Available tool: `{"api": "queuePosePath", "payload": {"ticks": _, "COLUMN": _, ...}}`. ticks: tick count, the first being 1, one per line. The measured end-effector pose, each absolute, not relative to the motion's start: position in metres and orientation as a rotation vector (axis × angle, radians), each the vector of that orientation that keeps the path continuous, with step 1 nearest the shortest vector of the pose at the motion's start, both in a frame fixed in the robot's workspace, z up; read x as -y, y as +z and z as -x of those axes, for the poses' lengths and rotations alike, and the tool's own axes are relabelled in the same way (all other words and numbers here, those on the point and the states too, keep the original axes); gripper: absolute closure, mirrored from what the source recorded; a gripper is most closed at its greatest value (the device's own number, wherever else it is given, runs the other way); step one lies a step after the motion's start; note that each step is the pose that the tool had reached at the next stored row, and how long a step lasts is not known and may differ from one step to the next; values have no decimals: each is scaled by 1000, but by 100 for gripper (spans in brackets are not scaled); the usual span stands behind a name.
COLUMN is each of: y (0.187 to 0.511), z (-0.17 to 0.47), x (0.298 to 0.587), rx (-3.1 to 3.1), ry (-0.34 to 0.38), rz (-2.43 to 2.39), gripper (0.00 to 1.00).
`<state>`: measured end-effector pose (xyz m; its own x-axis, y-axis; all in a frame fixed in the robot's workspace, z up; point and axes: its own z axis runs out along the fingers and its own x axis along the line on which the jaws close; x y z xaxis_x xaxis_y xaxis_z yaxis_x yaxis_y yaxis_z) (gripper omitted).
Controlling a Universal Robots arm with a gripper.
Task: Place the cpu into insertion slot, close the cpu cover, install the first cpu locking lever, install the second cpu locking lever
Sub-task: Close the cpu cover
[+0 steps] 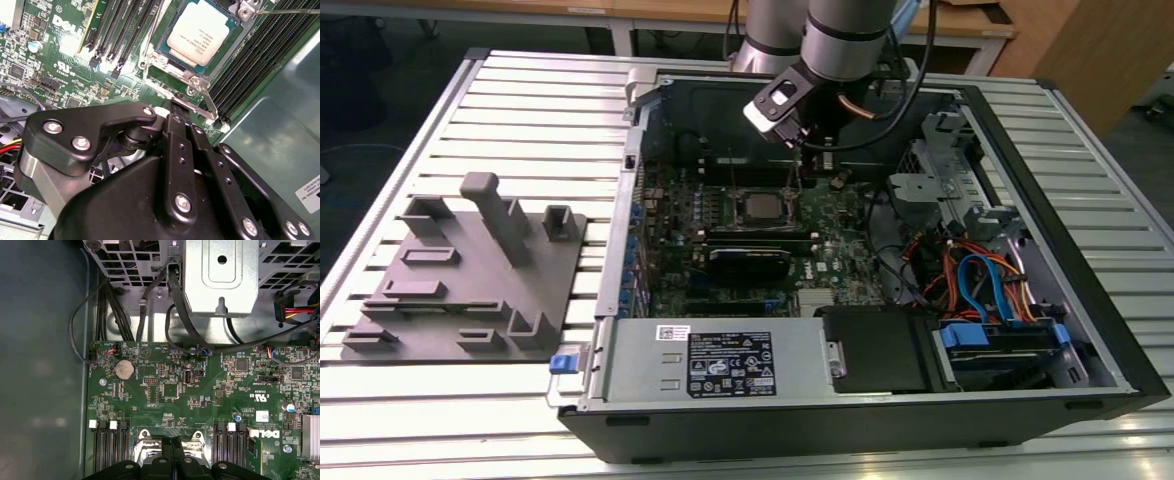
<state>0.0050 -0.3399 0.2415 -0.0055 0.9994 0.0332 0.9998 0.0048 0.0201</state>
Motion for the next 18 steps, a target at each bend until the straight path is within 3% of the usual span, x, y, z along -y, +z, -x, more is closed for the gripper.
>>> {"api": "queuePosePath", "payload": {"ticks": 18, "y": 241, "z": -2, "x": 340, "rx": 2220, "ry": -59, "rz": 2209, "gripper": 89}}
